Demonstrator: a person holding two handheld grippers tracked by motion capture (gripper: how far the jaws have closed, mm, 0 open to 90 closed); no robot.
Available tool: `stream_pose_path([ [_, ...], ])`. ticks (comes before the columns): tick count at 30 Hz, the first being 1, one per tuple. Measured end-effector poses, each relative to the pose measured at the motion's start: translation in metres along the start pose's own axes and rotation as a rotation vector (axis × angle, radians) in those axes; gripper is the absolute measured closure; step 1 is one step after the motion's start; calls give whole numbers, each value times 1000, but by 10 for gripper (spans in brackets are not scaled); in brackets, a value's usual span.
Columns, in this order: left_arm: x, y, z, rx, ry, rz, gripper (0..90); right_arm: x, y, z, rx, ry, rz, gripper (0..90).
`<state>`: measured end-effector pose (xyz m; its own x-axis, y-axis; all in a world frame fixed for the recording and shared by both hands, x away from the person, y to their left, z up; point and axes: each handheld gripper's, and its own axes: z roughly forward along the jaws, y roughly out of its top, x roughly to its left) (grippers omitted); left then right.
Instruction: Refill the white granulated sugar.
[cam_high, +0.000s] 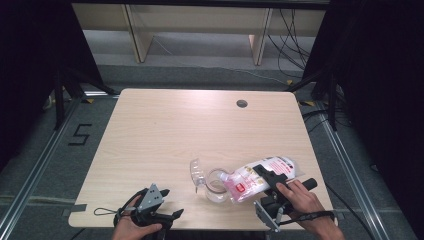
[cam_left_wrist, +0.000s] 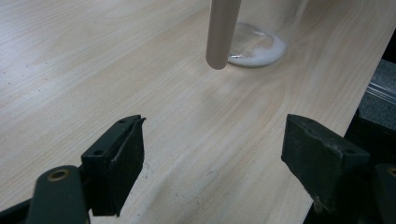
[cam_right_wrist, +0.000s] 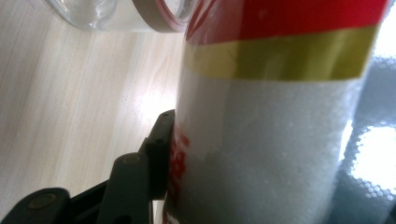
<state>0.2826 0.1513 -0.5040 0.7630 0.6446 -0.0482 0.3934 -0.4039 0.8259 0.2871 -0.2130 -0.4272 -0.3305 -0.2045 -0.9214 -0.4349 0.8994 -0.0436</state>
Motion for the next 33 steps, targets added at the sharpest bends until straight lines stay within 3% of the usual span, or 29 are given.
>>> stream_pose_path([
  [1, 1, 1, -1, 8, 0, 14, 207, -2, 1, 1, -8, -5, -35, 533],
  [4, 0, 0, 0, -1, -1, -2, 207, 1, 4, 3, 1, -20, -65, 534],
  [6, -1, 0, 0, 7, -3, -2, 207, 2, 5, 3, -1, 0, -39, 534],
  [7, 0, 1, 0, 7, -5, 25, 207, 2, 6, 3, -9, -9, -53, 534],
  [8, -1, 0, 0, 9, -5, -3, 207, 2, 7, 4, 0, -1, -48, 534],
  [9, -1, 0, 0, 10, -7, 2, 207, 1, 7, 4, -9, -11, -86, 535],
  [10, 1, 1, 0, 11, -8, 26, 207, 2, 8, 5, -1, -10, -91, 535],
  [11, -1, 0, 0, 12, -7, 1, 207, 2, 8, 5, -6, -9, -81, 535],
  [12, 1, 0, -1, 28, -5, 18, 207, 1, 7, 4, -16, -8, -77, 536],
  [16, -1, 0, 0, 13, -9, 3, 208, 4, 8, 5, 19, 4, -58, 536],
  [17, 1, 1, -1, 34, -12, 30, 208, 2, 9, 5, 4, -15, -100, 536],
  [30, 0, 1, -1, 30, -9, 26, 208, 1, 9, 8, -2, -13, -103, 540],
  [33, -1, 0, 0, 4, -4, -2, 208, 1, 8, 8, 5, -15, -107, 540],
])
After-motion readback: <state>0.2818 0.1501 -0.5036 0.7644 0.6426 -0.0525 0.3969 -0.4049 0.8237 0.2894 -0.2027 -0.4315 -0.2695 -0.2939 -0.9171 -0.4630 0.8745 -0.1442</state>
